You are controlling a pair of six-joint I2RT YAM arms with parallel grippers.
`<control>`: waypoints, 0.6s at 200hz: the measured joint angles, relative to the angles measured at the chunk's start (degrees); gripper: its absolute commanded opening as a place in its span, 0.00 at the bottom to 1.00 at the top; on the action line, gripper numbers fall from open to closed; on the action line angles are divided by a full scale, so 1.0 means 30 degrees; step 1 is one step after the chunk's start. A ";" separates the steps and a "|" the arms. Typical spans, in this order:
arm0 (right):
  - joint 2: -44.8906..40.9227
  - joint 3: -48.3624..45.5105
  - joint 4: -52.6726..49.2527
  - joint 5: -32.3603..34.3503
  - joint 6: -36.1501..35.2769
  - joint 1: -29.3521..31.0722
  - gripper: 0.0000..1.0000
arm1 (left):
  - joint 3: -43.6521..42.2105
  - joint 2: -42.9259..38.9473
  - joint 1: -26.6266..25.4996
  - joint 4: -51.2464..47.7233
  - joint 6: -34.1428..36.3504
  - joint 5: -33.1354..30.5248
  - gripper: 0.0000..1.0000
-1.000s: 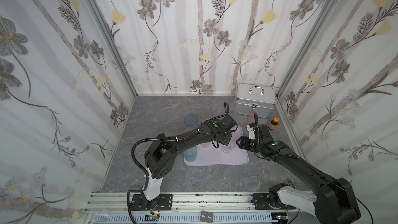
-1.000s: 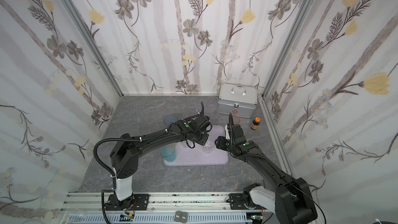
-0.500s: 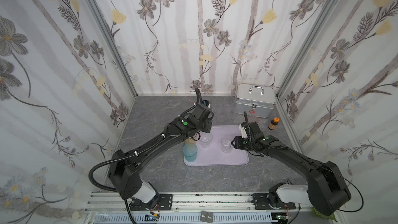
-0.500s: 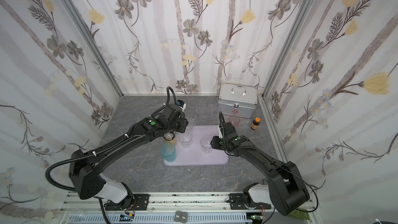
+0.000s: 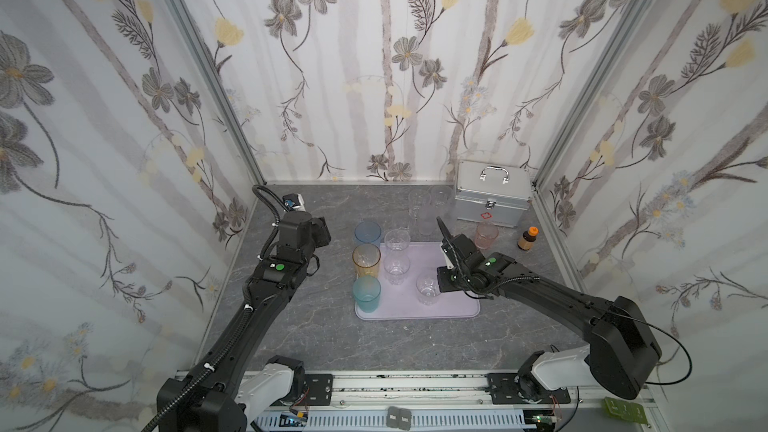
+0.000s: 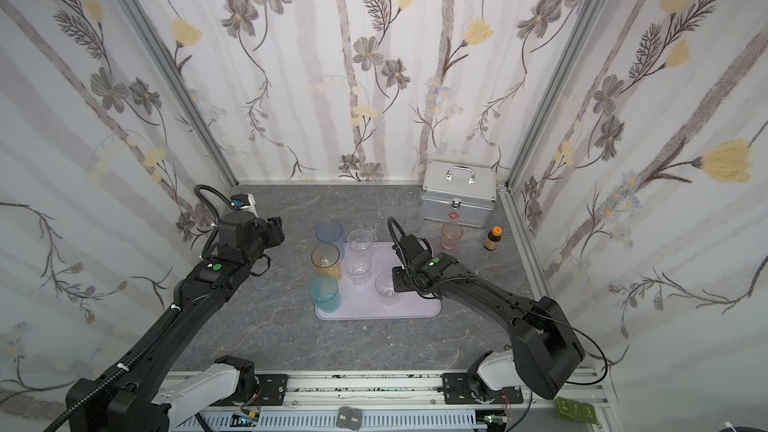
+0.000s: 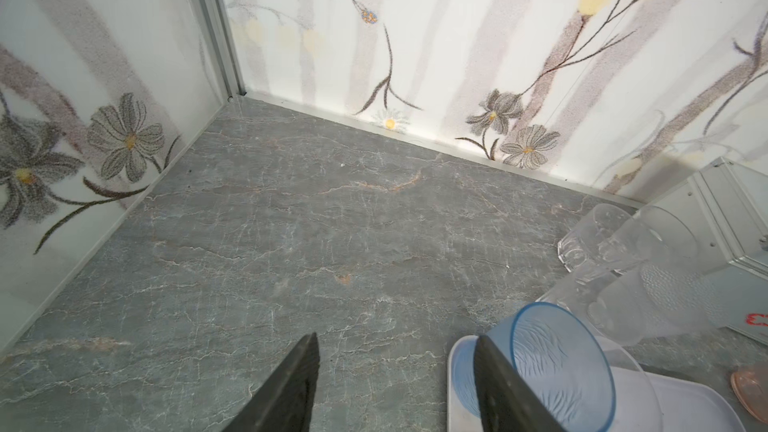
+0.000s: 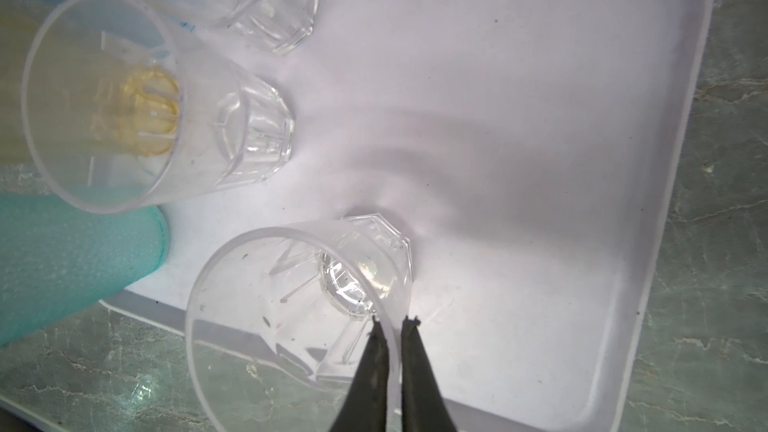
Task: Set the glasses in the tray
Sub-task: 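Push the new clear glass toward the others with right while left withdraws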
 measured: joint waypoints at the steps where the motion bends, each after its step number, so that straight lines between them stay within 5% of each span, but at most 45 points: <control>1: 0.0022 0.0015 -0.0015 0.0000 0.0015 0.0044 0.10 | -0.0036 0.0000 0.0015 0.0022 -0.0015 0.0051 0.62; 48: 0.2324 0.1938 0.0022 0.0488 0.1537 0.2805 0.10 | -0.0546 0.0226 0.0619 0.0794 -0.0379 0.1035 0.62; 120: 0.3876 0.3038 0.0838 0.0415 0.3381 0.3657 0.11 | -0.0743 0.0087 0.1253 0.1195 -0.0488 0.1792 0.63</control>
